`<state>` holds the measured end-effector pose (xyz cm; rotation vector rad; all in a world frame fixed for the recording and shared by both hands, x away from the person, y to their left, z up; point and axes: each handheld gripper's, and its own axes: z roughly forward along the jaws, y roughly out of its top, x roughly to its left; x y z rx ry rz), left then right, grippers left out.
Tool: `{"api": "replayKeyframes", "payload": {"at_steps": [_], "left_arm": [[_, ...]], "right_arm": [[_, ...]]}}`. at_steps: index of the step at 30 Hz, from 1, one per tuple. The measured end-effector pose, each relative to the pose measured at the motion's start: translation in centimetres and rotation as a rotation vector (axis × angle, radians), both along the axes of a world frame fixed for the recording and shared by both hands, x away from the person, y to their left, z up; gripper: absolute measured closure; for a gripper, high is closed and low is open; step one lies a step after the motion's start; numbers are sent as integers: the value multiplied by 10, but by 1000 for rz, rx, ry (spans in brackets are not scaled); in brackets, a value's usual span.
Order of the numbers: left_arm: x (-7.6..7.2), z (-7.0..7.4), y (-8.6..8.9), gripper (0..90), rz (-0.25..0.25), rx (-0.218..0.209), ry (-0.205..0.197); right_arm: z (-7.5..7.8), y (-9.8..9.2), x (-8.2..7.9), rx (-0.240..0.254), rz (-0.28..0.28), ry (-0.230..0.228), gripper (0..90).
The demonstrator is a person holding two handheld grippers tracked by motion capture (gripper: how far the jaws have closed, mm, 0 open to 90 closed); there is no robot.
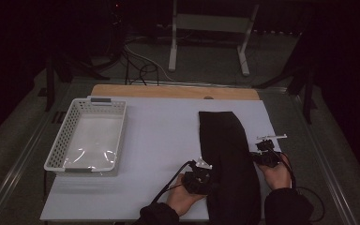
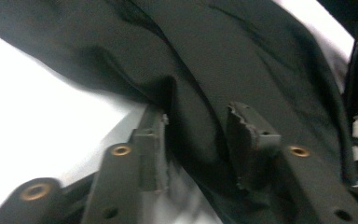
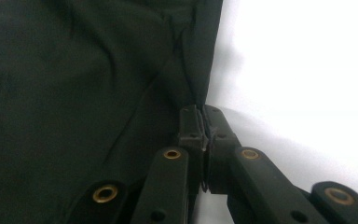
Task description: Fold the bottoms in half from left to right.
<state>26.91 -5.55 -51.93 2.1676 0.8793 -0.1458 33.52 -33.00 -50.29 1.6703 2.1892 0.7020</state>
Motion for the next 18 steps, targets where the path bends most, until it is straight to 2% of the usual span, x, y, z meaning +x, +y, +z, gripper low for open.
{"api": "replayKeyframes", "payload": {"at_steps": [4, 12, 18], "left_arm": [[1, 0, 2, 819, 0, 20, -13], [-4, 4, 8, 844, -17, 38, -44], [-6, 7, 15, 846, -16, 39, -61]], "right_arm": [[0, 0, 0, 0, 3, -2, 875], [-1, 3, -3, -1, 8, -2, 846], [0, 5, -4, -15, 2, -16, 696]]}}
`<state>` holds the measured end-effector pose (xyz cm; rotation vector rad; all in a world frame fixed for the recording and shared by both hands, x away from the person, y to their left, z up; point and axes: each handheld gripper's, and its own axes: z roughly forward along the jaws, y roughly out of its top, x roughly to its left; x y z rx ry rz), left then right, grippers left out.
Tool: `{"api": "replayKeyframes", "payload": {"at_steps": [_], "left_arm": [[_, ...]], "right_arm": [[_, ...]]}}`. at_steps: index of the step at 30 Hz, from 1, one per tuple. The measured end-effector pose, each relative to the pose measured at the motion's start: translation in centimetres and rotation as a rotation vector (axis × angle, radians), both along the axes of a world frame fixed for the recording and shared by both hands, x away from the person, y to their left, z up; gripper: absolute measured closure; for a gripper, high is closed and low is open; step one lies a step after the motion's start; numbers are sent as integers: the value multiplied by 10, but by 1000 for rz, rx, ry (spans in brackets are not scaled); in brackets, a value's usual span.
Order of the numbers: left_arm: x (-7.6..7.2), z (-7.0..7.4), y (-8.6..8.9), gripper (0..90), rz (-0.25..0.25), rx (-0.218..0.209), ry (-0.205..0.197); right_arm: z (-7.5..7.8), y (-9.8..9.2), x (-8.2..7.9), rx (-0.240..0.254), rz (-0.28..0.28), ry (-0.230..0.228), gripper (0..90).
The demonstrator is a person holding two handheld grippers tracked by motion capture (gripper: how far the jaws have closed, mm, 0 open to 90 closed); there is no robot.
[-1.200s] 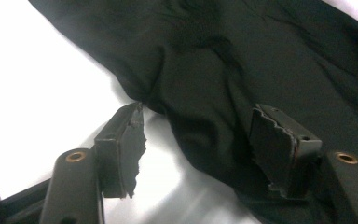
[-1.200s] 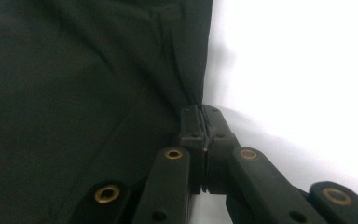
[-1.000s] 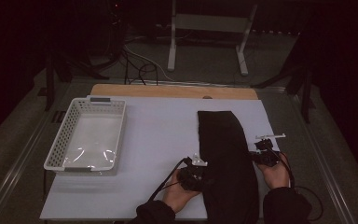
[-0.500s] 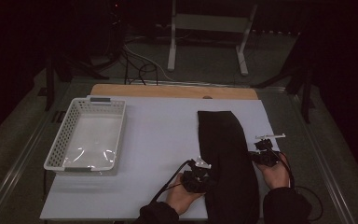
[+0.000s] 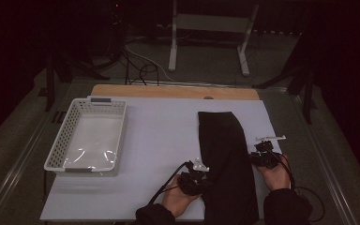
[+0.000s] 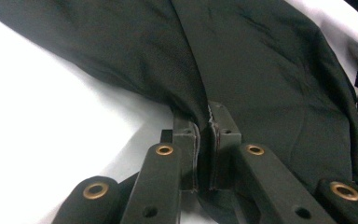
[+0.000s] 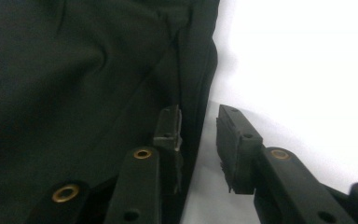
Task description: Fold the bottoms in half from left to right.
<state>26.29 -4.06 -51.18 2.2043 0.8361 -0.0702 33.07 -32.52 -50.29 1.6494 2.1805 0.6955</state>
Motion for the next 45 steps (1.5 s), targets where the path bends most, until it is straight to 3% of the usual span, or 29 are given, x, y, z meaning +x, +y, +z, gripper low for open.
{"api": "replayKeyframes", "payload": {"at_steps": [6, 13, 24, 32, 36, 38, 42, 45], "left_arm": [[0, 2, 10, 847, 1, 2, -6], [-2, 2, 12, 847, 12, -3, -11], [-5, 3, 15, 847, 11, 1, -21], [-6, 2, 33, 847, 41, -1, -16], [-6, 2, 39, 847, 43, -1, -14], [-7, 3, 44, 847, 44, -10, -19], [-8, 5, 50, 847, 34, -1, -29], [-8, 7, 54, 847, 32, 4, -37]], "right_arm": [[2, 3, 0, 31, 11, -16, 592], [2, 6, 0, 40, 16, -20, 556], [-1, 13, -1, 40, 64, 21, 727], [-1, 19, -1, 76, 92, 35, 751], [0, 23, -1, 84, 94, 32, 705], [2, 24, 0, 80, 91, 10, 600], [6, 25, 2, 106, 80, -18, 515], [7, 25, 2, 113, 82, -25, 492]]}}
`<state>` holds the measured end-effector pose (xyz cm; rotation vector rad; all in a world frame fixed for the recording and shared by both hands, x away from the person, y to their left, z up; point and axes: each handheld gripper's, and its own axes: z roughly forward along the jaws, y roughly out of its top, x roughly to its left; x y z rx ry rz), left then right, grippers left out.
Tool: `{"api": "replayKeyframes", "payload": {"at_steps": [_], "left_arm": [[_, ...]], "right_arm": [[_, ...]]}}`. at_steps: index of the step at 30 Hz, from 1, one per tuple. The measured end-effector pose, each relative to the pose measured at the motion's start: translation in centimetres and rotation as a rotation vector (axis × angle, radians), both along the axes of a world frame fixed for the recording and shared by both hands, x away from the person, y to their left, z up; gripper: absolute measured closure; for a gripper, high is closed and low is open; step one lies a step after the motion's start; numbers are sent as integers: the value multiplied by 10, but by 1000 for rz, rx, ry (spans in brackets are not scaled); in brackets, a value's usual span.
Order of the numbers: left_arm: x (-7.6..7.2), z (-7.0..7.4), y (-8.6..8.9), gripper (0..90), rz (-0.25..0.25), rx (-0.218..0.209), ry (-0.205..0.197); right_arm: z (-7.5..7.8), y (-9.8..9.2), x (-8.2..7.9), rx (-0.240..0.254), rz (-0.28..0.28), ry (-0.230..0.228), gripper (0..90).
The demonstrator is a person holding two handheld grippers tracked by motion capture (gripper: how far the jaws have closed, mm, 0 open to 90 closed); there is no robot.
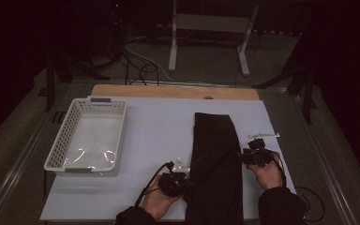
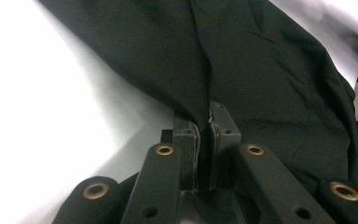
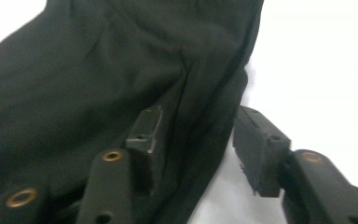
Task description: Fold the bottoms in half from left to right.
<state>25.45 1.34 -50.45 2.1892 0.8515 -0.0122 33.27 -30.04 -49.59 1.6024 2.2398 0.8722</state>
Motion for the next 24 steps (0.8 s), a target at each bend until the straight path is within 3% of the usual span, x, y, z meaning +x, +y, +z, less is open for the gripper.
{"api": "replayKeyframes", "payload": {"at_steps": [1, 5, 24], "left_arm": [[0, 1, 1, 847, 1, 4, -3], [-2, 4, 9, 847, 3, 7, -8], [-15, 6, 44, 846, 19, -7, -19]], "right_arm": [[3, 2, 2, 7, 0, -10, 430], [5, 5, 5, 11, 1, -26, 381], [11, 31, 21, 39, 20, -58, 317]]}}
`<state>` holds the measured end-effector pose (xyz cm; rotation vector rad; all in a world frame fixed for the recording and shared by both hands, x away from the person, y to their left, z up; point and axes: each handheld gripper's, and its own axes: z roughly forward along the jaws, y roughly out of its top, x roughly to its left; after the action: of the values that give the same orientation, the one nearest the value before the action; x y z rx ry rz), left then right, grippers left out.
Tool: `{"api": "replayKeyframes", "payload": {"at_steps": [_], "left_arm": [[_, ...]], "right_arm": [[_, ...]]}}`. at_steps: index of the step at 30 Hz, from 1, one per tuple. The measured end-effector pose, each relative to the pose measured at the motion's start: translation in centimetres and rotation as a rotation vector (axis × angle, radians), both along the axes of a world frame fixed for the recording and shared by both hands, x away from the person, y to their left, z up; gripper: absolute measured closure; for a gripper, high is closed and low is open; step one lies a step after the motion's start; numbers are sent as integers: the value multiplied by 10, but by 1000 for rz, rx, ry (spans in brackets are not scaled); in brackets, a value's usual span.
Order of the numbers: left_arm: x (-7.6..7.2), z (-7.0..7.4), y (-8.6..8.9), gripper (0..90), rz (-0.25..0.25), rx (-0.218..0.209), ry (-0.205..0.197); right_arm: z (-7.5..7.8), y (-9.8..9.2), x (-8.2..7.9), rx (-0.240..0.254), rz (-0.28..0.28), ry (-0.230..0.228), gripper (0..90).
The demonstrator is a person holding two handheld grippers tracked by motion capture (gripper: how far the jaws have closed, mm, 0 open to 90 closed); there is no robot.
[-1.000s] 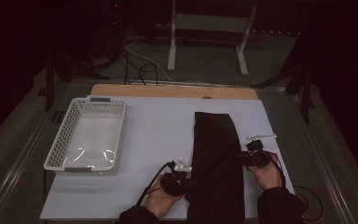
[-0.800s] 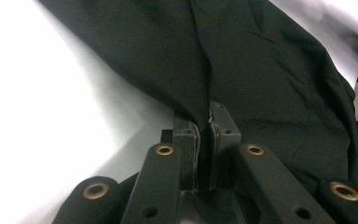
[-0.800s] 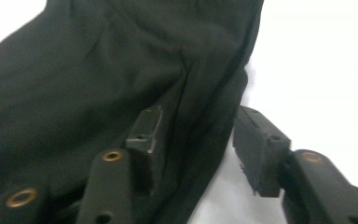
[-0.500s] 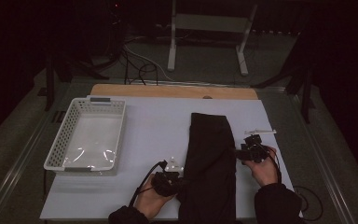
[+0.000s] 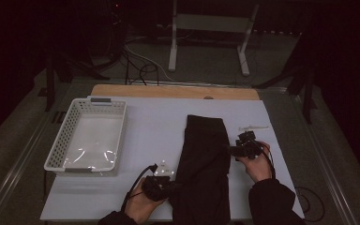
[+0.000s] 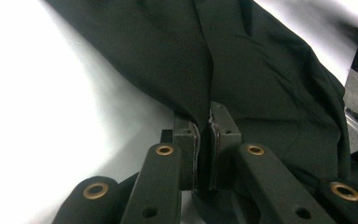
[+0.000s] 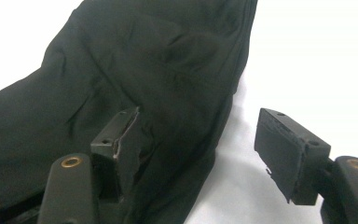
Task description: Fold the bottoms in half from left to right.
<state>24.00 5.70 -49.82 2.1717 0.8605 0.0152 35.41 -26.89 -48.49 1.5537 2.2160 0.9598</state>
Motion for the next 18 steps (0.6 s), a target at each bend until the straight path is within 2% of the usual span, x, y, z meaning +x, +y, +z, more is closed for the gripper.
{"api": "replayKeyframes", "payload": {"at_steps": [8, 14, 18], "left_arm": [[-7, 3, 7, 846, -20, -8, -4], [-12, 6, 6, 846, -47, -14, -9], [-17, 8, 4, 845, -65, -15, -14]], "right_arm": [[1, 5, 3, 13, -3, -8, 317], [2, 7, 5, 40, -4, -10, 315], [3, 8, 7, 40, 10, -11, 303]]}}
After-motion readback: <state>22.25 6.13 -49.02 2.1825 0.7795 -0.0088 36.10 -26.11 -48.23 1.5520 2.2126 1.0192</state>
